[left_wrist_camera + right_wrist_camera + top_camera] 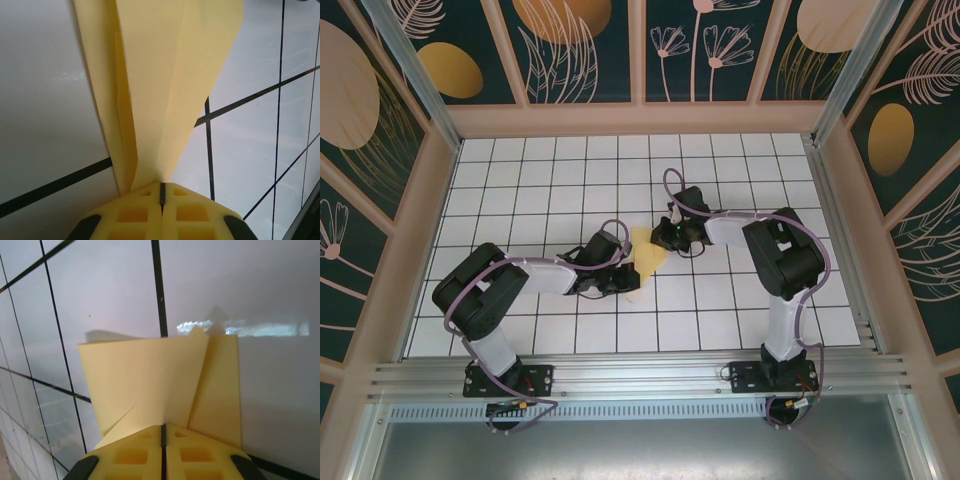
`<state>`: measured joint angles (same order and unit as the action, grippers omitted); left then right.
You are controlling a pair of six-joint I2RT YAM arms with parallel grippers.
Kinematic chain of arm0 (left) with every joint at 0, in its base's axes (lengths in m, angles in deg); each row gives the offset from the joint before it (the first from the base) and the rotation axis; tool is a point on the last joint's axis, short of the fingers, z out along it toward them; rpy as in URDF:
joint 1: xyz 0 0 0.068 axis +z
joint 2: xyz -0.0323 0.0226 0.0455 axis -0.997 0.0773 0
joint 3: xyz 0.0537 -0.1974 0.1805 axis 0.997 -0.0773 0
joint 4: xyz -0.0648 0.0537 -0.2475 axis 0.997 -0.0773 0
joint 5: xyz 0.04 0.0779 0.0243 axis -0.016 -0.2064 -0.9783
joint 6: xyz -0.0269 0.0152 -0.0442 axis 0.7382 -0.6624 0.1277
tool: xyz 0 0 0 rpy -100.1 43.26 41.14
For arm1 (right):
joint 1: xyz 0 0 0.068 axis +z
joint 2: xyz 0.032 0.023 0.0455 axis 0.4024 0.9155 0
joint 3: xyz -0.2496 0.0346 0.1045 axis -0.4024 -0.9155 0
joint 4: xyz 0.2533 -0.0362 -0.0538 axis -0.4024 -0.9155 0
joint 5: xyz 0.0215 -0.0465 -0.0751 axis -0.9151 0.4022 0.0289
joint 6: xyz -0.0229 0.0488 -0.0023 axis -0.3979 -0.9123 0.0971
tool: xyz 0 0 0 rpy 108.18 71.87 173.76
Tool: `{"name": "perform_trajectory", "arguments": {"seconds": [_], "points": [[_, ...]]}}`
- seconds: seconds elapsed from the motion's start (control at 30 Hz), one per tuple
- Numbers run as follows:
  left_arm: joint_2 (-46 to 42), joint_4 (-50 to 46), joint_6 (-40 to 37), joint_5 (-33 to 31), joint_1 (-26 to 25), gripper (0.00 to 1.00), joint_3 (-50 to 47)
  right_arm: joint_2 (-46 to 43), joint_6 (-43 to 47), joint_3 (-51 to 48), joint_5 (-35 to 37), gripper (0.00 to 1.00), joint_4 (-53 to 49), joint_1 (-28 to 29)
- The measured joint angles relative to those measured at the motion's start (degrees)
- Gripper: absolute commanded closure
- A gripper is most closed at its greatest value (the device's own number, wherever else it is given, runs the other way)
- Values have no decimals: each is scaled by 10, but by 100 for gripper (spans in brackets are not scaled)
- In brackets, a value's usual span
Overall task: Fold a paper plane with a square sheet of paper (pick it up from the middle)
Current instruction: Fourth fold the wing at the center of the table.
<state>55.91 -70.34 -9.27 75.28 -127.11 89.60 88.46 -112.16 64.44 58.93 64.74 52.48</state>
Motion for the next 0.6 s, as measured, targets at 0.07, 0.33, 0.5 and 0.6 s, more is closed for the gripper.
{"name": "perform_trajectory", "arguments": {"seconds": [0.07, 0.33, 0.5, 0.6], "points": [[0, 0, 0, 0, 0, 96, 0, -1, 0, 3, 16, 89, -2, -2], [0, 0, 0, 0, 0, 96, 0, -62, 16, 2, 29, 88, -10, 0], [0, 0, 0, 0, 0, 96, 0, -80, 17, -4, 11, 88, 4, 26], [0, 0, 0, 0, 0, 96, 0, -74, 16, -12, 1, 88, 10, 43]]}}
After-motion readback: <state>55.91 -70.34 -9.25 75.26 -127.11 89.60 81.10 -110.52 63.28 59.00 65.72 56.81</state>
